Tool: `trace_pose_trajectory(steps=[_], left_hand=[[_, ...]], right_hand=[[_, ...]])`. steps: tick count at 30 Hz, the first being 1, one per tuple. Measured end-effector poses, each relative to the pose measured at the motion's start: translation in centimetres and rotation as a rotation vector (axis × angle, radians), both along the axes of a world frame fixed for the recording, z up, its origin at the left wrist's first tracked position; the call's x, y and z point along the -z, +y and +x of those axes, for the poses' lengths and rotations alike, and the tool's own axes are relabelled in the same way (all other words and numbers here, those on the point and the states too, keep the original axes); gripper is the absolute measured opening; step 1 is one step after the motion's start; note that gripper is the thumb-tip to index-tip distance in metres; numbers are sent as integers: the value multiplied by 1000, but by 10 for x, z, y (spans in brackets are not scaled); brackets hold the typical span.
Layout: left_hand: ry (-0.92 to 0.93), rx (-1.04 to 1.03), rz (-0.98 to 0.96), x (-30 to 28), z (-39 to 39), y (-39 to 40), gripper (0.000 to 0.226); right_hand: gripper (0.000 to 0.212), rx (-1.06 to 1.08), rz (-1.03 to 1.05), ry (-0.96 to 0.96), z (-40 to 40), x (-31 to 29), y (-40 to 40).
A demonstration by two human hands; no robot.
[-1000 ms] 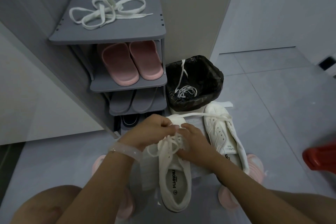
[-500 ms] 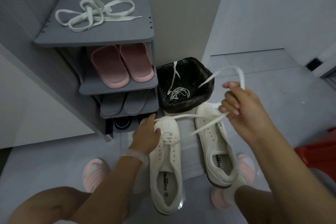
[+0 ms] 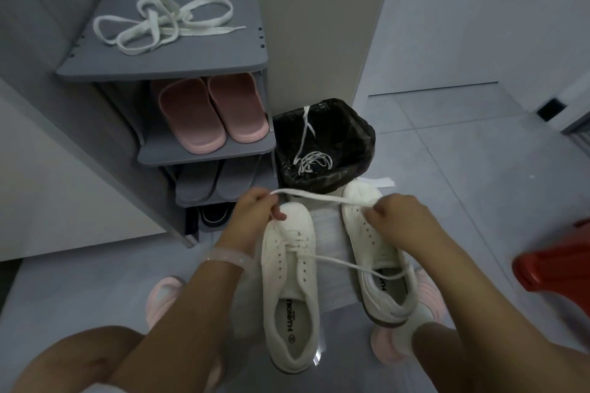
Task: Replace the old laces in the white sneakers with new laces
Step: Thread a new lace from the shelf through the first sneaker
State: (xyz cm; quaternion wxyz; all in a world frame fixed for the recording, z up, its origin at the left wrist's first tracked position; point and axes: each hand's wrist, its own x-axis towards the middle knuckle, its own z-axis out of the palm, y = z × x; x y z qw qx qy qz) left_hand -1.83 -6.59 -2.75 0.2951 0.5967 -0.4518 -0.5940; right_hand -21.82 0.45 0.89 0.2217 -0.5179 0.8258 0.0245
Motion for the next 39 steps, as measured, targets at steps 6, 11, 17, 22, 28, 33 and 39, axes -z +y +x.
trace_pose_trajectory(steps=[6,11,17,22,28,33,39], left_hand=[[-8,619,-168,-54,5,19,23],[-445,917,114,-43,35,18,28],[-323,471,-17,-37,32,11,23],[263,342,188,-54,25,17,38],[600,-53,186,-62,34,3,27],[653,-223,-3,-70,54,-13,25],[341,-216,-224,-78,75,-22,21]], right_hand=[[43,432,-86,-1480,78,-7,-11],[36,861,-549,-1790,63,-19,-34],[41,408,-371,-1352,78,-21,-27],[40,-232,35,-1074,114,-8,-2],[40,-361,138,-1016,114,0,4],[27,-404,113,-892,100,-2,-4],[23,-169,-246,-226,58,9,-24]])
